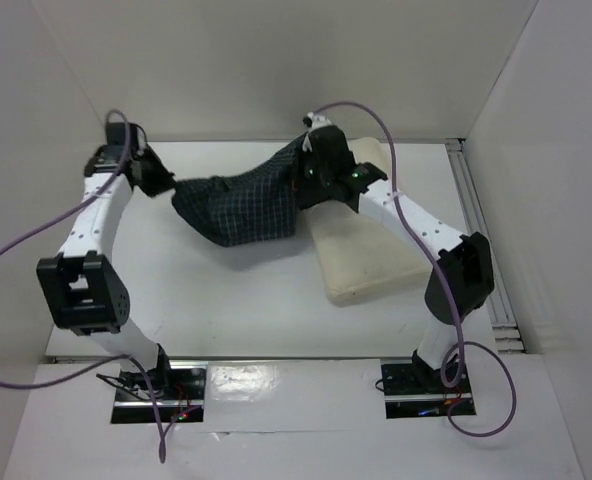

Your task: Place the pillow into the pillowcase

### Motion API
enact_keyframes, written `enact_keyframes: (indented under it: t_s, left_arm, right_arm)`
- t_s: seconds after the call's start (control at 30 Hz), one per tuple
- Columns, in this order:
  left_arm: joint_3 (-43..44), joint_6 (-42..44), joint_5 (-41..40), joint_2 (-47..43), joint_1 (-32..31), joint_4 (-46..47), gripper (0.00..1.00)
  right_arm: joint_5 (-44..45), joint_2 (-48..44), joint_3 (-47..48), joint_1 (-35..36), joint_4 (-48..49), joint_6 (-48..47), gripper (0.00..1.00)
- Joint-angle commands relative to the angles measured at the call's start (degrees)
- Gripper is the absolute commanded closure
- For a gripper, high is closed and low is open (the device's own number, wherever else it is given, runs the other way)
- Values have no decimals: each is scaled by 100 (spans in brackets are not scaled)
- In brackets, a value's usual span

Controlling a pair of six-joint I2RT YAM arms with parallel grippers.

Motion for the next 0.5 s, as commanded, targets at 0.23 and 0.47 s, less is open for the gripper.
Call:
enact_keyframes:
  t_s: [0.23, 0.47]
  left_arm:
    - [1920, 308, 288, -2577, 606, -556, 100]
    - [666, 300, 1532, -3711, 606, -629, 100]
  right_arm:
    - [-2749, 65, 1052, 24, 2894, -186, 100]
    - [-3611, 1601, 1760, 24, 2013, 89, 100]
